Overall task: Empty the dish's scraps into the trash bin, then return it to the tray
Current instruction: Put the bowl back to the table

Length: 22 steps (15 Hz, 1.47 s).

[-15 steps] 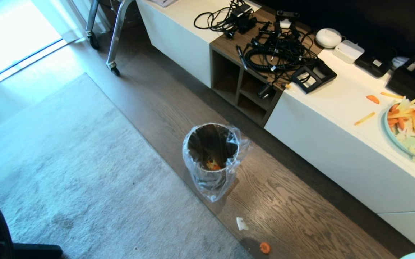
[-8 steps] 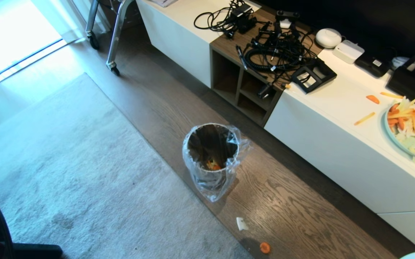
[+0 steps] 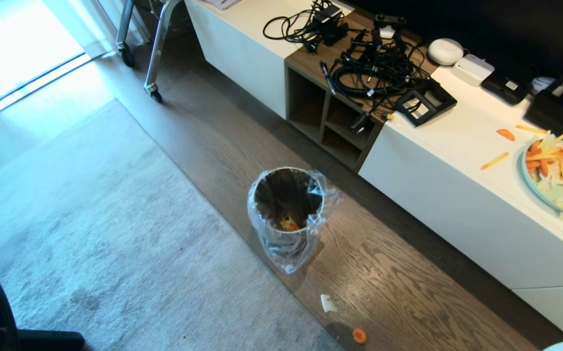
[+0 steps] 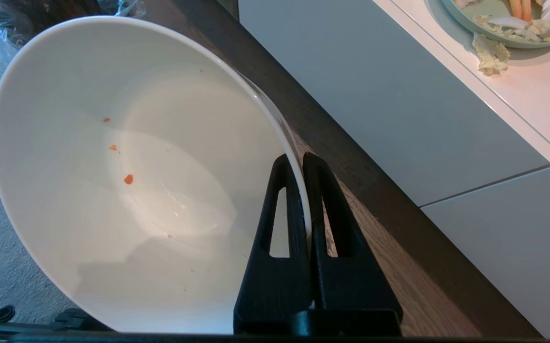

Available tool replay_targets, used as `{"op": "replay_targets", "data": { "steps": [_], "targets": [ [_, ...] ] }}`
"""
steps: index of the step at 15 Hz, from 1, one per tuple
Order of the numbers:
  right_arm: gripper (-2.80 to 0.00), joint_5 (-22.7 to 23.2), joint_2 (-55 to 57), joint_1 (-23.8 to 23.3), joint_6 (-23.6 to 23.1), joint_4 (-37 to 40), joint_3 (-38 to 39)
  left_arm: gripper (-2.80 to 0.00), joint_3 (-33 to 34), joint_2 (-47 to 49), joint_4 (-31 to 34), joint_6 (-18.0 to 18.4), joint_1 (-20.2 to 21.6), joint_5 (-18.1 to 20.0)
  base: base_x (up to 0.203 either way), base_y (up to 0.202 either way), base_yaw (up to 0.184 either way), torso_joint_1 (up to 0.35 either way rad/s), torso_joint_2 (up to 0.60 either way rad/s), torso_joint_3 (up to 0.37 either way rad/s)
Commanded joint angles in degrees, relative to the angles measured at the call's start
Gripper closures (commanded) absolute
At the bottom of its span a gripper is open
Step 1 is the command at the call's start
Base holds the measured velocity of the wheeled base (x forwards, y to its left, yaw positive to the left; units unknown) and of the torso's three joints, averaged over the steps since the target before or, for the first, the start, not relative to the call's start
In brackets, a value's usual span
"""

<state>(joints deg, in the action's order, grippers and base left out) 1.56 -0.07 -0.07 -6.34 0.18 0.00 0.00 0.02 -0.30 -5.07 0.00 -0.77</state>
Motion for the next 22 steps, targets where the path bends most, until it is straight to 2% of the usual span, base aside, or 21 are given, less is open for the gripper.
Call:
{"op": "replay_targets", "data": {
  "steps": [1, 6, 22],
  "targets": [
    [0.0, 0.02, 0.07, -0.01, -0.08, -0.01, 0.0, 0.0, 0.0, -0.02, -0.05, -0.03, 0.0, -0.02, 0.0, 0.0, 0.0, 0.0, 0.0, 0.0],
    [0.0, 0.04, 0.07, 0.01, -0.08, -0.01, 0.0, 0.0, 0.0, -0.02, -0.05, -0.12, 0.0, -0.02, 0.0, 0.0, 0.0, 0.001, 0.0, 0.078],
    [0.0, 0.02, 0.07, -0.01, -0.08, -0.01, 0.0, 0.0, 0.0, -0.02, -0.05, -0.21, 0.0, -0.02, 0.0, 0.0, 0.0, 0.002, 0.0, 0.2]
  ]
}}
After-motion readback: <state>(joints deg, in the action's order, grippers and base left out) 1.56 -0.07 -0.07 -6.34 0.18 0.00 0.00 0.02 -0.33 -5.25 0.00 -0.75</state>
